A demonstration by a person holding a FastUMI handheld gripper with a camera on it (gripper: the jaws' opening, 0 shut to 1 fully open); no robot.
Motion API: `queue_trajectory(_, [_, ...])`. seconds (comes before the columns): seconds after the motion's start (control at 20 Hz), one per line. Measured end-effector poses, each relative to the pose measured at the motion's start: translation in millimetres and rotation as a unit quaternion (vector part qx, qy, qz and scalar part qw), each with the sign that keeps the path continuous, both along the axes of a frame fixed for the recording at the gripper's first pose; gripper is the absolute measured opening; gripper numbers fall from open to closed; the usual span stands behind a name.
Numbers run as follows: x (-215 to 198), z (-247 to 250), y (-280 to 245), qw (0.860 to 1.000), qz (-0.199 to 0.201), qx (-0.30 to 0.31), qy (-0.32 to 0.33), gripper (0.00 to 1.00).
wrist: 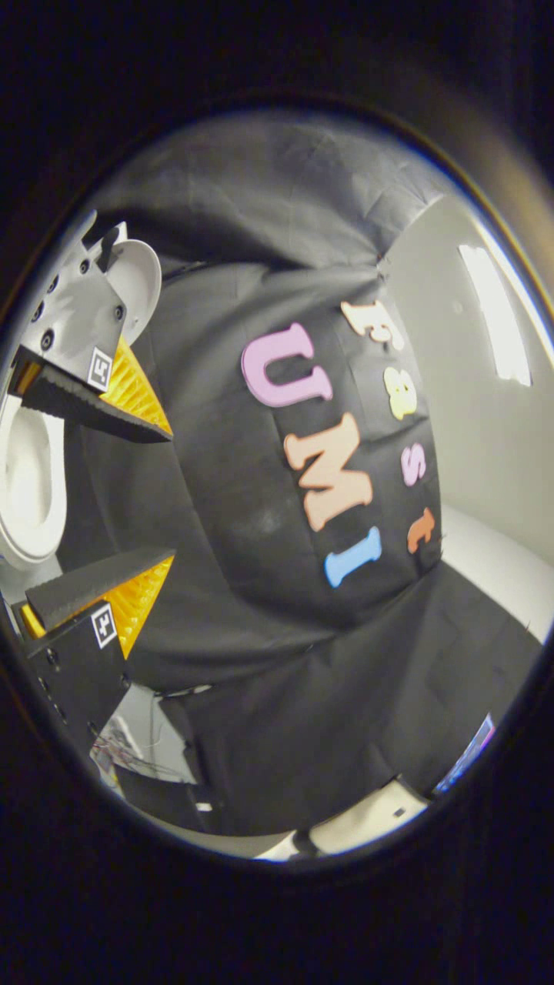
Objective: Open the toilet lid.
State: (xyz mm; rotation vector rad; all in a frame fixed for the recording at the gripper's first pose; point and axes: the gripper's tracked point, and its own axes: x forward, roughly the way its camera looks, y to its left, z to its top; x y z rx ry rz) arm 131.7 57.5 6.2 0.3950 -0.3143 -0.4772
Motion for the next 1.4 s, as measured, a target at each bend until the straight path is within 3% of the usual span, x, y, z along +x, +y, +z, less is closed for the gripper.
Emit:
queue_trajectory(0.25, [-1.4, -53.5, 7.1, 0.991, -0.047, 0.122, -0.007, 0.75])
queue_trajectory(0.55, [-0.7, -135.6, 33.3, 0.965, -0.111, 0.238, 0.008, 0.76])
queue_trajectory(0.9, [10.3, -213.3, 118.2, 0.931, -0.089, 0.353, 0.022, 0.75])
queue_trajectory(1.2, [15.3, -263.8, 173.8, 0.911, -0.063, 0.402, 0.07, 0.62])
queue_trajectory(1.4, [24.2, -267.2, 183.4, 0.913, -0.042, 0.396, 0.089, 0.38])
